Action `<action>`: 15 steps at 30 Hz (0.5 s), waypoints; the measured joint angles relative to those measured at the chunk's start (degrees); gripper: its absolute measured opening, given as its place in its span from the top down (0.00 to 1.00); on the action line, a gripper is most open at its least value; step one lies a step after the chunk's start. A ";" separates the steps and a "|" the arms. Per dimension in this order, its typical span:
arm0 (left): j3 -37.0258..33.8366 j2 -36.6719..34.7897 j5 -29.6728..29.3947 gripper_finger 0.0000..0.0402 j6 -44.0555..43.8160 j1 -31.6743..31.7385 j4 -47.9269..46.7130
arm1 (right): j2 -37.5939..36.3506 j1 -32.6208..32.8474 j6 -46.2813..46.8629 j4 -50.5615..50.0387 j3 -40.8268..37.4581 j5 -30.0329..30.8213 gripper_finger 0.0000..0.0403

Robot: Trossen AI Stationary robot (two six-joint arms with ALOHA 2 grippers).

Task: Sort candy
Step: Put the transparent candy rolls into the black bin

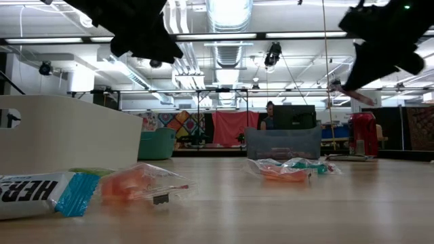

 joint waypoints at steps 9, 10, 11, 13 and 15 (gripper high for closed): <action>0.00 0.00 2.48 0.58 -0.17 -0.76 3.23 | 0.00 -11.75 -28.66 19.41 0.41 -2.72 0.97; 0.00 0.00 2.50 0.58 -0.20 -0.86 3.48 | 0.00 -13.40 -31.72 21.45 0.41 -4.07 0.97; -0.01 0.00 2.51 0.58 -0.21 -0.98 3.71 | 0.00 -15.17 -34.84 23.49 0.41 -5.59 0.97; 0.00 0.00 2.53 0.58 -0.22 -1.10 4.09 | 0.00 -18.96 -40.22 27.66 0.41 -9.03 0.97; 0.00 0.00 2.53 0.58 -0.22 -1.13 4.10 | 0.00 -23.00 -44.99 31.45 0.41 -13.26 0.97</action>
